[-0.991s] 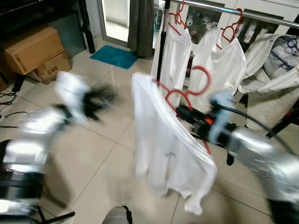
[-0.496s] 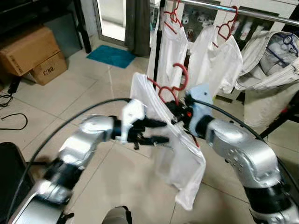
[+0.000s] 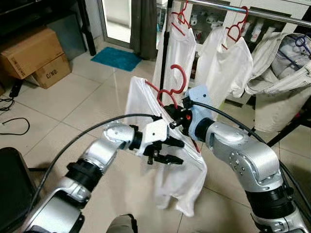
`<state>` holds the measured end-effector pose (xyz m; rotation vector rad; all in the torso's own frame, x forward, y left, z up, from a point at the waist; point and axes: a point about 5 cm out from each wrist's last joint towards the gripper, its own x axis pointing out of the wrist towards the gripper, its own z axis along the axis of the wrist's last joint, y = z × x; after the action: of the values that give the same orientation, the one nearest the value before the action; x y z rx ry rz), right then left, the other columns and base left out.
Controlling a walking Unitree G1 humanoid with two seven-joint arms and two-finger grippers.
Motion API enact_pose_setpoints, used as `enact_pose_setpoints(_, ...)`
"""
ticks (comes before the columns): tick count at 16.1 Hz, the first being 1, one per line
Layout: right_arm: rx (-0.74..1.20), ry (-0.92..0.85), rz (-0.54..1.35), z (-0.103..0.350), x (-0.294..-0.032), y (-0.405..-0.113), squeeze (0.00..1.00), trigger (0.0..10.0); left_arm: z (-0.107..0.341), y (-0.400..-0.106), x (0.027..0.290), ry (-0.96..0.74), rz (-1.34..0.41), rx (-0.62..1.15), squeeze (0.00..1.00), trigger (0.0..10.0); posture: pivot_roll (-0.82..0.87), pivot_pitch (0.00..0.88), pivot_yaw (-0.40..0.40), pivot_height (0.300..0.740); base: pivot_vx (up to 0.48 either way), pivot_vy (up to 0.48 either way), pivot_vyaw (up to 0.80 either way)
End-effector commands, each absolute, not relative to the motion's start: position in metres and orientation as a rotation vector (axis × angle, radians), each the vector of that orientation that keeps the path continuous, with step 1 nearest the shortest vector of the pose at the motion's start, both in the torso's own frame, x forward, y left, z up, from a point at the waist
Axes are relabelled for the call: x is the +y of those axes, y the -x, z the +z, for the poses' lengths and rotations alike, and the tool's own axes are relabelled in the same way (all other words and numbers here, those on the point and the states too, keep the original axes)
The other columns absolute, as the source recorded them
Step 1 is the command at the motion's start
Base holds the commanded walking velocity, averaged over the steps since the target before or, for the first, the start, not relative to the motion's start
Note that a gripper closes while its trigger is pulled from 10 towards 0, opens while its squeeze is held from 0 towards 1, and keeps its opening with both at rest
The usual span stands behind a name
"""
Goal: Hang hanger
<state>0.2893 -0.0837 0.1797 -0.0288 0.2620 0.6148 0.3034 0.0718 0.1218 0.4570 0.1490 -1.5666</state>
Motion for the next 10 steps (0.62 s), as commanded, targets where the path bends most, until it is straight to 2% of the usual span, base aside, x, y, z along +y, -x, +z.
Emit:
enact_pose_setpoints(1, 0.231, 0.031, 0.614, 0.19, -0.083, -0.292, 0.0, 10.0, 0.126, -0.309, 0.067, -0.506, -1.544, 0.089, 0.0, 10.0, 0.03, 0.054, 0.003, 0.74, 0.0, 0.0, 0.0)
enact_pose_setpoints(6, 0.232, 0.018, 0.618, 0.191, -0.08, -0.291, 0.0, 10.0, 0.12, -0.309, 0.056, -0.51, -1.508, -0.009, 0.0, 10.0, 0.03, 0.06, 0.005, 0.74, 0.0, 0.0, 0.0)
enact_pose_setpoints(7, 0.233, 0.018, 0.619, 0.191, -0.08, -0.292, 0.0, 10.0, 0.119, -0.308, 0.055, -0.489, -1.52, -0.024, 0.0, 6.0, 0.03, 0.061, 0.006, 0.74, 0.0, 0.0, 0.0)
enact_pose_setpoints(8, 0.234, 0.019, 0.619, 0.191, -0.08, -0.292, 0.0, 10.0, 0.12, -0.307, 0.053, -0.467, -1.529, -0.041, 0.0, 3.5, 0.03, 0.061, 0.006, 0.74, 0.0, 0.0, 0.0)
enact_pose_setpoints(9, 0.235, 0.02, 0.618, 0.191, -0.081, -0.292, 0.0, 10.0, 0.122, -0.307, 0.053, -0.445, -1.532, -0.057, 0.0, 2.7, 0.03, 0.061, 0.009, 0.74, 0.0, 0.0, 0.0)
enact_pose_setpoints(10, 0.237, 0.02, 0.617, 0.191, -0.081, -0.292, 0.0, 10.0, 0.124, -0.305, 0.053, -0.467, -1.555, -0.07, 0.0, 3.6, 0.03, 0.059, 0.01, 0.74, 0.0, 0.0, 0.0)
